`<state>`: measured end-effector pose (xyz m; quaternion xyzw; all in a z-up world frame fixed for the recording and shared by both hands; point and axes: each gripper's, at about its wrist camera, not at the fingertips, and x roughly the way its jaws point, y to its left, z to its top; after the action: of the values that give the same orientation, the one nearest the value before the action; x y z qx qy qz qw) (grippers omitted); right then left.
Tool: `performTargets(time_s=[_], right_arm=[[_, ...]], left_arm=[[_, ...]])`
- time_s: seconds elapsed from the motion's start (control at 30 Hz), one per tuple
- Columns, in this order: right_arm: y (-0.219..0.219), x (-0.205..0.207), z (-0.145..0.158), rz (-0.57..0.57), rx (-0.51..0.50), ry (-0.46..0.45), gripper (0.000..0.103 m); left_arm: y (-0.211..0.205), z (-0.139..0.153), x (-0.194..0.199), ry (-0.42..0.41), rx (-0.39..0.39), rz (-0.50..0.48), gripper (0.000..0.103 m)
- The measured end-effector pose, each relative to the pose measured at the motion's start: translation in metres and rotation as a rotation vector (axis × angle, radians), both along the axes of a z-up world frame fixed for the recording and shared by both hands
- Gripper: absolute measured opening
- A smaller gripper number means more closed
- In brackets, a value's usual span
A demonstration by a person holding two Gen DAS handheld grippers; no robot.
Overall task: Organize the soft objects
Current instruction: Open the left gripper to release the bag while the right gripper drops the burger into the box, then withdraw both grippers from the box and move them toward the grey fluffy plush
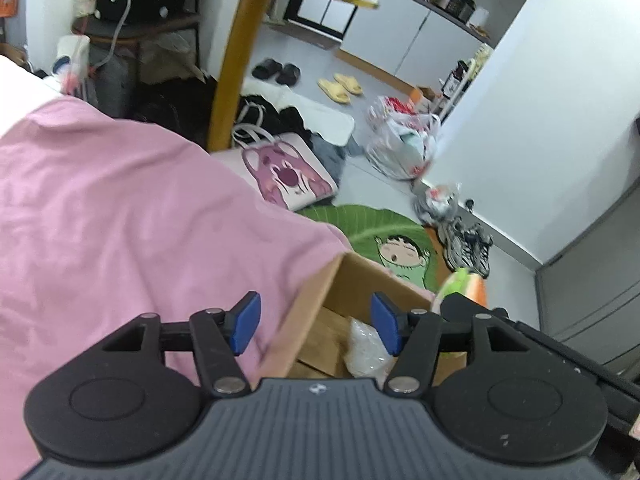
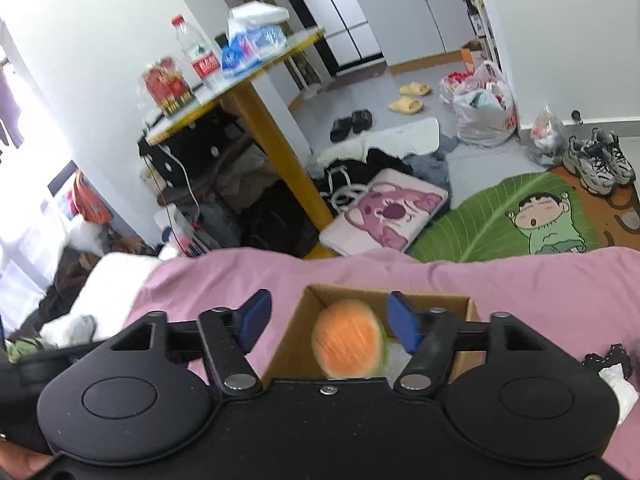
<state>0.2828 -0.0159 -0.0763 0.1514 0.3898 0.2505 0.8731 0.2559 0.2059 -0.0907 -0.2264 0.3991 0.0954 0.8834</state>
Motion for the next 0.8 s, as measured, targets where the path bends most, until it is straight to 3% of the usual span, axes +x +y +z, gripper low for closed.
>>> performTargets(time_s=[0.2,0.33,0.47,0.6,0.8], right_arm=[[-0.029,-0.010,0.008,-0.059,-0.004,0.012,0.074],[-0.040,-0.025,0.011,-0.041,-0.046,0.001,0.079],[-0.049,-0.039,0.014,-0.021,-0.106,-0.011,0.079],[-0.066,-0.045,0.024,-0.046,-0.097,-0.024,0.081],[-0.093,-0.063,0.046,-0.049,-0.125,-0.080,0.094]], left_arm=[[0.000,0.009,-0.009,0.015,0.029,0.019,0.064],[-0.008,0.011,-0.014,0.019,0.035,-0.005,0.078],[-0.017,0.012,-0.021,0.030,0.032,-0.018,0.082],[-0.031,0.016,-0.031,0.014,0.067,-0.034,0.088],[-0.050,0.028,-0.041,0.009,0.100,-0.045,0.089]])
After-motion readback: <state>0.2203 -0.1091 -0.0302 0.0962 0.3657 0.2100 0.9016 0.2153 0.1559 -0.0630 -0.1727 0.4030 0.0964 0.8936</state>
